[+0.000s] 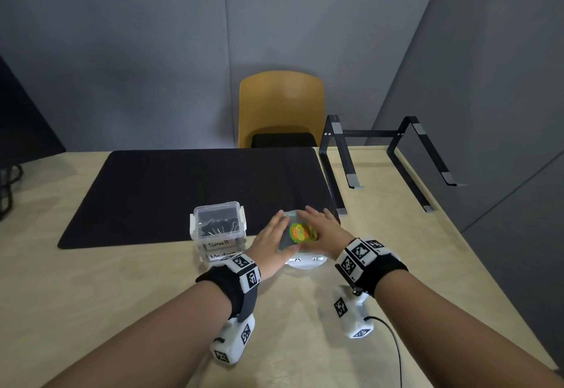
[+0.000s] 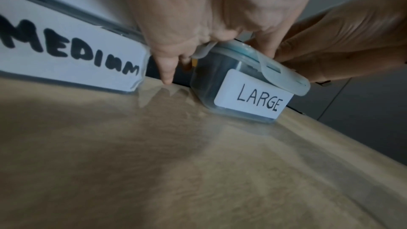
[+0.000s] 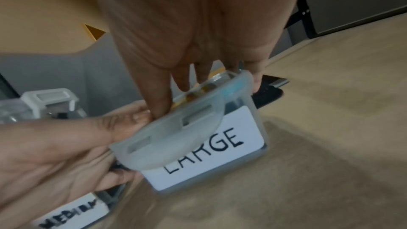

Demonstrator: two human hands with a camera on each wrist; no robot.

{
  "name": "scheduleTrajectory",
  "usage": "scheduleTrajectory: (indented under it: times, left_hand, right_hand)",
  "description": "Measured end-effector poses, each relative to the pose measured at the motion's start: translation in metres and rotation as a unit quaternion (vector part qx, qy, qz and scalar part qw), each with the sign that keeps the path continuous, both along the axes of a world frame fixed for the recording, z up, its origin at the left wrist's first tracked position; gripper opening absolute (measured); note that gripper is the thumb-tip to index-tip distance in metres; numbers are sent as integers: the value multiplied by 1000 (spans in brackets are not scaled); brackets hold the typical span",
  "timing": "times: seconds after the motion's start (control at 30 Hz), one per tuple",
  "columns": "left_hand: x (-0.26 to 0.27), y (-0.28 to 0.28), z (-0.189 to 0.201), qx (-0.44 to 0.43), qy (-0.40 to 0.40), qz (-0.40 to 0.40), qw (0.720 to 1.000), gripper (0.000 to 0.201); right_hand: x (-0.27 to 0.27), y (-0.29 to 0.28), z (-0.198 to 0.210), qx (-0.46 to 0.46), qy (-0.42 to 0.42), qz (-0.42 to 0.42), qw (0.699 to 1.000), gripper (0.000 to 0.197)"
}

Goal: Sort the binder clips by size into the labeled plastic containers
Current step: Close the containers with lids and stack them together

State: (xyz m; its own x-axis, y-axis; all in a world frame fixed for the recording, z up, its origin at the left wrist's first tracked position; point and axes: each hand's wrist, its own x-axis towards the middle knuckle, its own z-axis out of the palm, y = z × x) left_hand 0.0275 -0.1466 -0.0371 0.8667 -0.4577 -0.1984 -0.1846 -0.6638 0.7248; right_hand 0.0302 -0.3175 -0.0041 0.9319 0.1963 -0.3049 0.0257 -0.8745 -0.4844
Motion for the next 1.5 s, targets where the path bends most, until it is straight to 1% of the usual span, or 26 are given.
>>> scheduleTrajectory:
  times: [0.07,0.13,0.23,0.33,0.47,0.53,0.6,0.67,0.73,0.8,0.87,0.97,1.03,1.13,1.2,1.33,1.37,1.4,1.5]
  left_hand:
    - [-2,-1,3,-15,7,-8,1000,65]
    - [-4,-1,6,-28,6,-12,1000,61]
    - [-5,-3,7,-20,6,-13,1000,59]
    - [-6,-3,4,-6,22,-1,1000,61]
    - [-5,-3,-5,-32,30,30,999,73]
    - [-10,-6,-4,-37,21,59,997,76]
    - [-16,-9,-7,-47,32,116,992,79]
    - [-21,-10,-11,-66,63,175,980,80]
    - [-22,-8,-16,-70,64,197,976,78]
    - [-20,-5,-19,-38,38,179,982,71]
    - [-18,-3,-16,-5,18,163,987,55]
    - [-15,0,-12,-50,-5,173,984,35]
    - [-15,1,-9,-75,-6,179,981,30]
    - [-12,2,-8,-69,9,182,981,31]
    - [-12,2,-10,-66,28,166,984,37]
    - [-21,8,-4,-64,62,135,987,71]
    - [-24,13,-4,-62,60,131,988,71]
    - [-27,18,-4,-55,60,128,988,67]
    - [-33,31,-5,-17,67,92,993,50]
  right_hand:
    - [0,-4,3,11,42,5,999,95]
    - [1,-7,7,-3,61,24,998,105]
    - [4,-7,7,-43,28,45,998,111]
    - [1,-1,-2,-93,1,40,995,120]
    - [-5,9,-12,-131,-41,12,990,116]
    - [-4,11,-12,-147,-43,14,988,115]
    - [-4,11,-9,-158,-42,20,986,116]
    - [-3,11,-5,-167,-25,30,985,122]
    - [0,11,-4,-187,-4,43,981,128]
    - [3,15,-2,-206,11,48,977,128]
    - [5,17,1,-219,23,48,974,125]
    - [8,20,7,-238,37,54,969,117]
    - [9,22,10,-249,44,56,966,109]
    - [11,25,13,-268,48,57,961,103]
    - [11,25,12,-269,49,55,960,105]
    - [4,24,5,-250,51,35,966,120]
    - [3,24,5,-248,56,32,967,123]
    - [1,25,6,-252,59,33,965,127]
    - [-1,29,11,-268,59,39,961,135]
